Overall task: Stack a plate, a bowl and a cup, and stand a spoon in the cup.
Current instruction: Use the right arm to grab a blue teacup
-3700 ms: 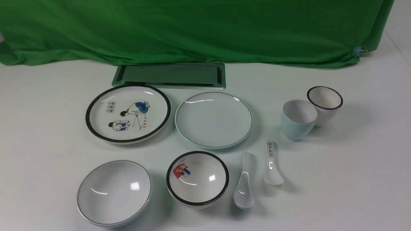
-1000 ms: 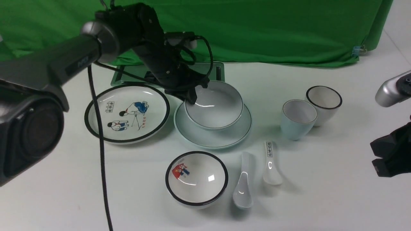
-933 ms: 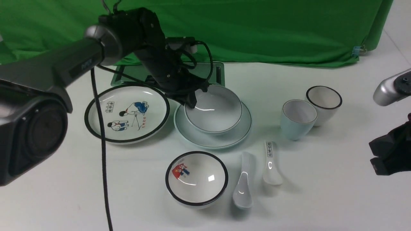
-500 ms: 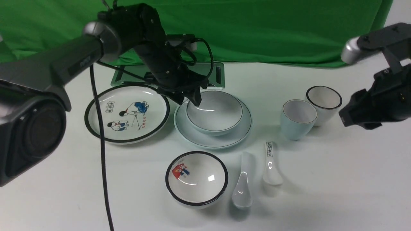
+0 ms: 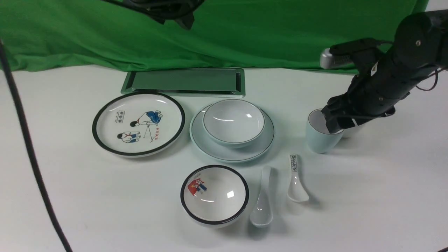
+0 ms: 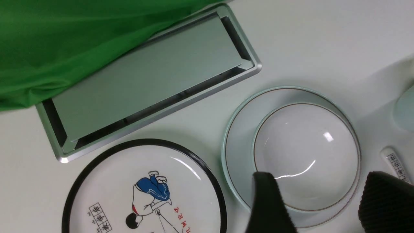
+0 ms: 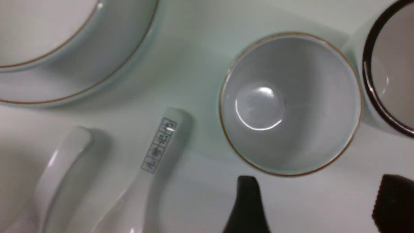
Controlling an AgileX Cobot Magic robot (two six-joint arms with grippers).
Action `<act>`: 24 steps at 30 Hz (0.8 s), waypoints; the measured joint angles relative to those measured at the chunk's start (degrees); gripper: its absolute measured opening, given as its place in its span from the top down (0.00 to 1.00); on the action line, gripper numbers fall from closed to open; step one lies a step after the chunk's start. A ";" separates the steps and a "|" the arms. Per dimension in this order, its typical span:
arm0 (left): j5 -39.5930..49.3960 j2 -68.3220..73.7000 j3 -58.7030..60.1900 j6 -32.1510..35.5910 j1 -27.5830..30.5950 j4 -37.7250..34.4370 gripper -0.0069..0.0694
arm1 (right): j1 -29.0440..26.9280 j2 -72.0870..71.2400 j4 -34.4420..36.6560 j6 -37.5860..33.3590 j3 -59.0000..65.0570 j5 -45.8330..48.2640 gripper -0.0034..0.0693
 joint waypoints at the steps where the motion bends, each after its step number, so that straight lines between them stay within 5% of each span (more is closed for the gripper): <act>1: 0.00 -0.31 0.00 0.00 0.00 0.00 0.50 | 0.00 0.45 -0.13 0.32 -0.23 0.26 0.24; 8: 0.18 -0.32 0.00 0.46 0.00 -0.12 0.61 | -1.20 2.94 -0.68 6.26 -0.71 -0.06 0.24; 24: 0.20 0.65 0.00 2.18 0.00 -1.20 0.61 | -3.33 3.97 5.22 12.61 -0.71 -8.06 0.24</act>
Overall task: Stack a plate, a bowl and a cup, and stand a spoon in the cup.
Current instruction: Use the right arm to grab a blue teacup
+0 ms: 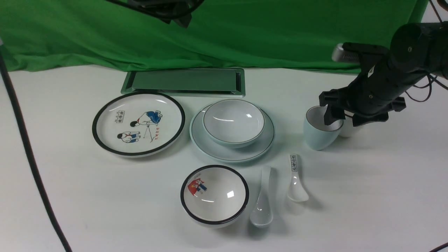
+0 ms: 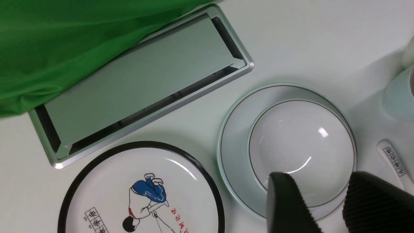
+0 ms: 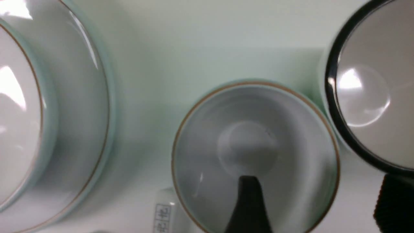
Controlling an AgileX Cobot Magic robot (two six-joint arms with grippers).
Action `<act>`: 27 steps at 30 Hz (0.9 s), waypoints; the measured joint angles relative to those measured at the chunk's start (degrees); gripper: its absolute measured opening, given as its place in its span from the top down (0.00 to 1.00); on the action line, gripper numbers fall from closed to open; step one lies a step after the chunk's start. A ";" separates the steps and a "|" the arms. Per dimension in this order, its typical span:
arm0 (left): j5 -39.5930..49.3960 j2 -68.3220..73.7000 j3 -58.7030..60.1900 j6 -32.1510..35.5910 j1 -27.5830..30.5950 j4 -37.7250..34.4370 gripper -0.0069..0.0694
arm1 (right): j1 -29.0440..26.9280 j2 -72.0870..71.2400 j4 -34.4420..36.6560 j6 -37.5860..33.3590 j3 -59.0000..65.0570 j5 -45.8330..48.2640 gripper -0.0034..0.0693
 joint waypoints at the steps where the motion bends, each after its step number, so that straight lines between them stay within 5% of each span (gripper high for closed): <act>1: 0.00 0.00 0.00 0.00 0.00 0.00 0.61 | 0.00 0.00 0.23 0.06 0.00 -0.53 0.24; 17: 0.00 0.20 0.00 0.62 0.00 0.06 0.60 | 0.00 3.95 1.21 1.72 -0.02 -0.30 0.27; 21: 0.00 0.66 0.00 0.67 0.00 0.06 0.60 | 0.00 4.59 1.23 1.72 -0.02 -0.45 0.41; 25: 0.00 1.05 0.00 1.14 0.00 0.63 0.60 | 0.00 4.49 1.22 0.22 -0.07 0.00 0.82; 27: 0.05 0.90 0.00 1.14 0.00 1.83 0.60 | 0.00 4.08 1.27 -1.90 -0.06 1.12 0.84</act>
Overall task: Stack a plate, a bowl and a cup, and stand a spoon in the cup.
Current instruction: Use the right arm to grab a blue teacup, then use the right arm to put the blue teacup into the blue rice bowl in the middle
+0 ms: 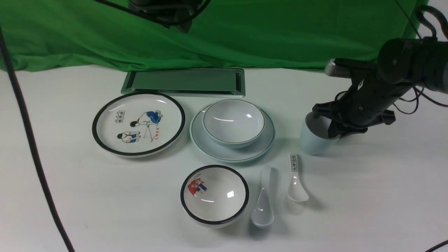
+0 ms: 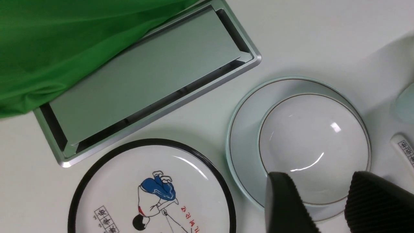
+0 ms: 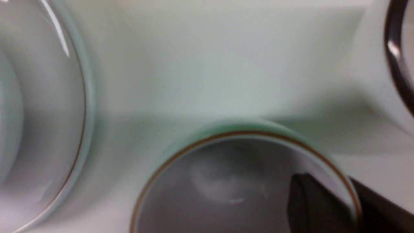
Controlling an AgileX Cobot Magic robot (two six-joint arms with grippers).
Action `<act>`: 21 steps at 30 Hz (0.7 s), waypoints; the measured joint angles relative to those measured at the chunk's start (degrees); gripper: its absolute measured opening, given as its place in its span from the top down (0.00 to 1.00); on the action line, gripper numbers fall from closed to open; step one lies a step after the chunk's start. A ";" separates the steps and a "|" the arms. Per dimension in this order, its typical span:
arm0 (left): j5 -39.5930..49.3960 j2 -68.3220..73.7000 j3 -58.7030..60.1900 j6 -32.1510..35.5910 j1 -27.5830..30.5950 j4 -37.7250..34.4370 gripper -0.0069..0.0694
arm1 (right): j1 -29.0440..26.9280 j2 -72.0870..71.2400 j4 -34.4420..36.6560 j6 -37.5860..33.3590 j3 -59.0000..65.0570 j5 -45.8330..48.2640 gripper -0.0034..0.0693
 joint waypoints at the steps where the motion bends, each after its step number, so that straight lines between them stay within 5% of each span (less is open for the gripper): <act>1: 0.00 -0.16 0.00 0.00 0.00 0.35 0.60 | 0.00 -0.35 0.00 -0.69 0.00 0.71 0.84; 12: -0.15 -10.64 1.83 -1.40 0.00 3.53 0.60 | 6.14 -3.45 0.01 -13.44 -18.79 13.21 0.84; 21: -4.70 -30.09 31.95 -3.28 0.00 3.60 0.60 | 13.02 15.82 0.36 -15.07 -41.51 21.21 0.84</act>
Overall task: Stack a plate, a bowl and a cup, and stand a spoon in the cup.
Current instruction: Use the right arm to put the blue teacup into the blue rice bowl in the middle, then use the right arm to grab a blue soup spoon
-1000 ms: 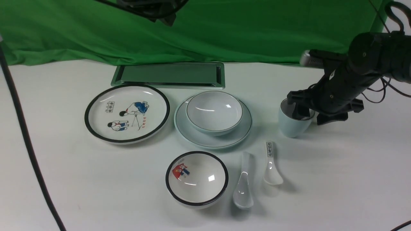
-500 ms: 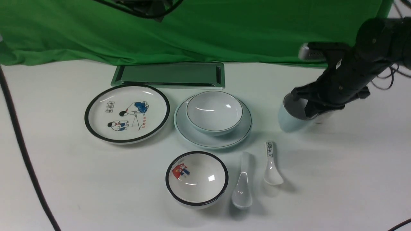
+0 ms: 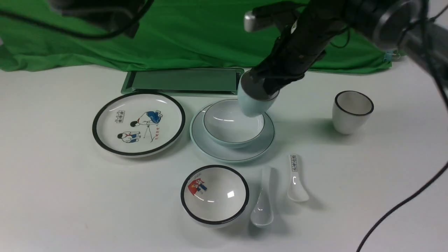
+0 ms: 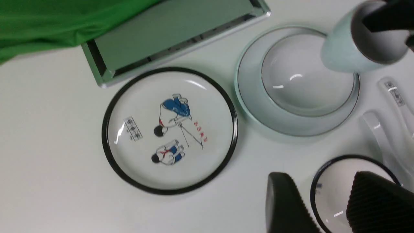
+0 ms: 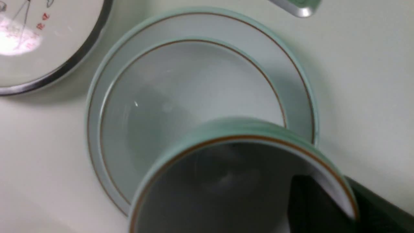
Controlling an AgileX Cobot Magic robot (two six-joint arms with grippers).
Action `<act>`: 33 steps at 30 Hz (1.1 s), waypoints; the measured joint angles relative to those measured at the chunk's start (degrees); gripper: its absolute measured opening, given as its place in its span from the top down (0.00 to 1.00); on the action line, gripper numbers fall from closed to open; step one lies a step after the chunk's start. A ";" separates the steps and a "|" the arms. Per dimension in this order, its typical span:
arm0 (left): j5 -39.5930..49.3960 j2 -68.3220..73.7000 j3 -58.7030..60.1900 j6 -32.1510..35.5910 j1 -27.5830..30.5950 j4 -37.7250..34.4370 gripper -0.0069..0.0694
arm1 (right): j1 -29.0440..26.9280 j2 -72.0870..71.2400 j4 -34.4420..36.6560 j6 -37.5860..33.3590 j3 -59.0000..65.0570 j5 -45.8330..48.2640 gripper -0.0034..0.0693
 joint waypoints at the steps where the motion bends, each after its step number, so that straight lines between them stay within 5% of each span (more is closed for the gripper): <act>1: -1.14 -1.46 2.53 -0.06 0.00 -0.14 0.60 | 0.20 1.49 -0.05 0.00 -1.42 0.26 0.84; 8: -12.98 -13.59 26.21 -0.28 0.00 -0.71 0.60 | 1.15 8.73 -0.41 1.13 -7.04 0.71 0.84; 15: -16.94 -15.06 32.59 -0.28 0.00 -0.71 0.59 | 1.20 9.14 -0.66 2.79 -7.39 0.76 0.73; 20: -20.77 -15.06 32.75 -0.28 0.00 -0.73 0.59 | 1.20 7.54 -0.85 2.55 -7.57 4.44 0.26; 23: -21.77 -15.06 32.75 -0.28 0.00 -0.84 0.59 | 1.20 4.04 -1.41 0.82 -6.46 6.69 0.14; 33: -18.87 -15.06 32.75 -0.28 0.00 -1.14 0.59 | 1.60 -20.40 -1.91 -1.49 16.95 7.40 0.25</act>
